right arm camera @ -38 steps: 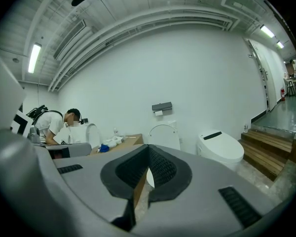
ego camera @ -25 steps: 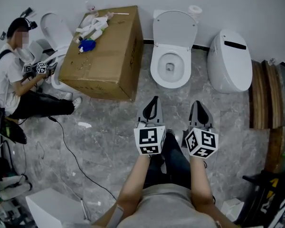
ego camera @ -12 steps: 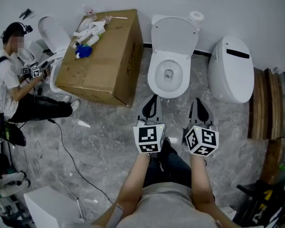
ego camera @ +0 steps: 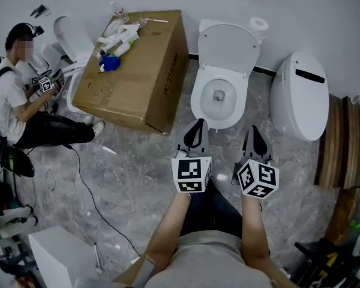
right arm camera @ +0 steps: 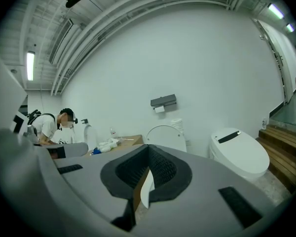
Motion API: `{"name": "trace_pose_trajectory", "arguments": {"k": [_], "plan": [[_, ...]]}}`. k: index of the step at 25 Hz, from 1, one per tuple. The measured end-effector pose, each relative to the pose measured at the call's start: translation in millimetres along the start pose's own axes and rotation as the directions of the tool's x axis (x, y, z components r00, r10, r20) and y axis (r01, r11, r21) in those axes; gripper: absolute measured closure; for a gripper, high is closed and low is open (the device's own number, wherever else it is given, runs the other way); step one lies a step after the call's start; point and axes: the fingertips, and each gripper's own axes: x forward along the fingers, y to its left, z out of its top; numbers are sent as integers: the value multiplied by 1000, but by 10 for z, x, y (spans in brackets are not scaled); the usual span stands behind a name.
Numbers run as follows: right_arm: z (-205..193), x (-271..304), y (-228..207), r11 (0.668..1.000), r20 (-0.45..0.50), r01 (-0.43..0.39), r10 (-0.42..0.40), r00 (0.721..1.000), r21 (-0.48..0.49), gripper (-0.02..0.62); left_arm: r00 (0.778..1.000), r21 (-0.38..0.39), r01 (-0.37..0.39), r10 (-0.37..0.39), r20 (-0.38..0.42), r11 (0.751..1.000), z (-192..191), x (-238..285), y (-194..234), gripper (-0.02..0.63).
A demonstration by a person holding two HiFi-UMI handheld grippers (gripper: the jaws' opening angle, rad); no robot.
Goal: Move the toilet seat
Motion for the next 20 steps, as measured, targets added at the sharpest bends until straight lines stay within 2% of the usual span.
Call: {"name": "trace_pose_trajectory", "arguments": {"k": [10,20], "plan": [[35,308,-36,1000,-5,-5,5,1000,11,581,1000,-7,-26,26,-7,1000,20,283,191,589],[137,919,-73,1000,-18,10,-10,1000,17,581,999,5,16,-16,-31,1000,105,898,340,589]]}}
